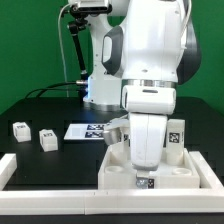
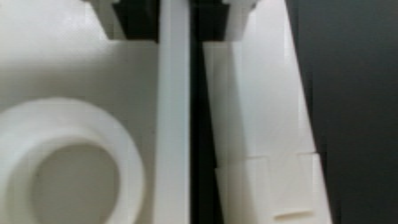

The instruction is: Assemble square table

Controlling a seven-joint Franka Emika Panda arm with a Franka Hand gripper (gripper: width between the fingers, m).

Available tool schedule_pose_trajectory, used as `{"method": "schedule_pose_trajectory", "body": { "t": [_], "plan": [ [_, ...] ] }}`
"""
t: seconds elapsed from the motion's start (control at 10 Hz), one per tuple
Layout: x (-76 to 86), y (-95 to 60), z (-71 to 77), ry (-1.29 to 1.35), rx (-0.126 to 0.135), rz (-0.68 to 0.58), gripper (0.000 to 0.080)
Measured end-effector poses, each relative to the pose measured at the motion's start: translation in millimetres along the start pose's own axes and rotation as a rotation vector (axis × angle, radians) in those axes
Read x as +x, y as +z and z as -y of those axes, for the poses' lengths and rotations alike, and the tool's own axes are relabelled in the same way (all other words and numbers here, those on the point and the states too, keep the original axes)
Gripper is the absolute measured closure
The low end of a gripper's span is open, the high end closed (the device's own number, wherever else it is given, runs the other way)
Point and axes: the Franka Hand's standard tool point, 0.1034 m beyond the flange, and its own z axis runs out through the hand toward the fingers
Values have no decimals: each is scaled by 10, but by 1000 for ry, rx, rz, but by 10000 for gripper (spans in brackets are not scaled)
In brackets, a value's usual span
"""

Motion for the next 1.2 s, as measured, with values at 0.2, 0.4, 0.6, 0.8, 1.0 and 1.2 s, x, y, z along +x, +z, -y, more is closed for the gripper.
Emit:
{"method": "schedule_pose_trajectory", "body": {
  "t": [0.2,0.4,0.6,0.8,1.0,1.2],
  "plan": [
    [25,-1,3,-5,-12,-6,722],
    [135,-24,-40,-21,-19,-13,722],
    [192,-19,-87,-52,-19,-3,722],
    [177,-2,-86,-63,-15,0,722],
    [171,2,-76,-57,-13,1,632],
    [167,3,-76,-56,-13,1,450]
  ]
}}
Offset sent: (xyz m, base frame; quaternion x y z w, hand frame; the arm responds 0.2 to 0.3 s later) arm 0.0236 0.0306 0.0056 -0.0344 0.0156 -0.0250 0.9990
